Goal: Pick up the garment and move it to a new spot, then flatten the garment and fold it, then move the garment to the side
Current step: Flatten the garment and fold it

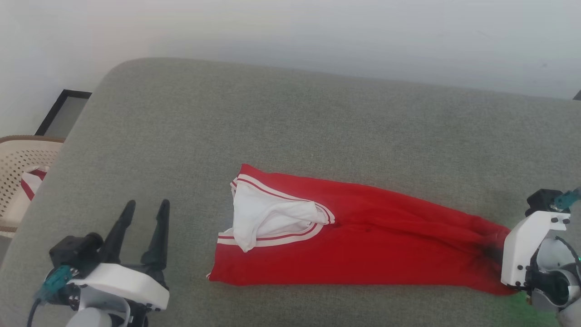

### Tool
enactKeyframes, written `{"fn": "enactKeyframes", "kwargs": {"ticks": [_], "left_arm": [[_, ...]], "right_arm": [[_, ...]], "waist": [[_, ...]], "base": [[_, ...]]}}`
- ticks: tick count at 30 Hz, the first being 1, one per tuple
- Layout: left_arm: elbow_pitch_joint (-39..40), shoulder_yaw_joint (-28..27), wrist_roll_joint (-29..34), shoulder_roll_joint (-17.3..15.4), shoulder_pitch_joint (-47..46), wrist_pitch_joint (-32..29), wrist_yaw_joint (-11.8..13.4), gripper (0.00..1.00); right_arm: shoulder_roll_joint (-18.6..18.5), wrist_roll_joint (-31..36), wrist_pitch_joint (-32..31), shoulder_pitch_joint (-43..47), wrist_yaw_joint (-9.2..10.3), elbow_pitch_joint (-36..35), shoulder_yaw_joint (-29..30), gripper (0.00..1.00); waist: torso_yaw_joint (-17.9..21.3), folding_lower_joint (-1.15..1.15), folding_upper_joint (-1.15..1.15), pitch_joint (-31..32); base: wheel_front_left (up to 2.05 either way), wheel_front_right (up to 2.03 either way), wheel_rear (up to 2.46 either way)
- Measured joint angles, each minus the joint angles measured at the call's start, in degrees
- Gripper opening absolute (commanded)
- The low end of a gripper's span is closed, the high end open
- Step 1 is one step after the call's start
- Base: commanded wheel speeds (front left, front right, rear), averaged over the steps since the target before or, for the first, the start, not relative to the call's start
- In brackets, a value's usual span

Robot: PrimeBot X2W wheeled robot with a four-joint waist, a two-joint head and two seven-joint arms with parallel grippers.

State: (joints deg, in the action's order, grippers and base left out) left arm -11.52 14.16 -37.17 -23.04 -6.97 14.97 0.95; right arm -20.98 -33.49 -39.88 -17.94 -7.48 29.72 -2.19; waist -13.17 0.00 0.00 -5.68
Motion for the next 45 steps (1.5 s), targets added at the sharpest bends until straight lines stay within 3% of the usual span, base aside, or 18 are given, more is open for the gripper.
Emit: {"fn": "enactKeyframes", "kwargs": {"ticks": [6,11,21,27,36,45], "left_arm": [[0.5,-9.0,7.1,5.4,1.5,0.0,-5.1,1.0],[0.4,-14.2,10.4,8.7,2.6,0.0,-7.3,1.0],[0.7,-18.0,14.3,11.7,2.9,0.0,-8.3,1.0],[1.0,-17.0,14.5,11.9,2.9,0.0,-8.3,1.0],[0.9,-16.3,13.9,11.3,3.3,0.0,-8.3,1.0],[1.1,-15.0,13.6,10.9,3.3,0.0,-8.3,1.0]], "right_arm": [[-1.1,-2.8,1.2,-1.0,0.0,0.4,-1.6,0.0],[-3.2,-3.3,2.9,-2.0,-0.07,1.1,-0.9,0.0],[-10.6,0.5,4.7,-3.6,-0.07,6.1,5.1,0.0],[-12.0,2.1,5.6,-5.1,-0.07,7.2,5.7,0.0],[-10.8,-3.7,3.9,-2.6,-0.01,-5.7,-0.8,0.0],[-4.6,-6.8,-0.4,-1.2,-0.01,-21.2,-8.1,0.0]], "waist": [[0.1,0.0,0.0,-0.4],[1.0,0.0,0.0,-0.6],[3.7,0.0,0.0,-1.0],[5.3,0.0,0.0,-1.1],[6.2,0.0,0.0,0.2],[4.7,0.0,0.0,0.9]], "base": [[0.0,0.0,0.0],[0.0,0.0,0.0],[0.0,0.0,0.0],[0.0,0.0,0.0],[0.0,0.0,0.0],[0.0,0.0,0.0]]}}
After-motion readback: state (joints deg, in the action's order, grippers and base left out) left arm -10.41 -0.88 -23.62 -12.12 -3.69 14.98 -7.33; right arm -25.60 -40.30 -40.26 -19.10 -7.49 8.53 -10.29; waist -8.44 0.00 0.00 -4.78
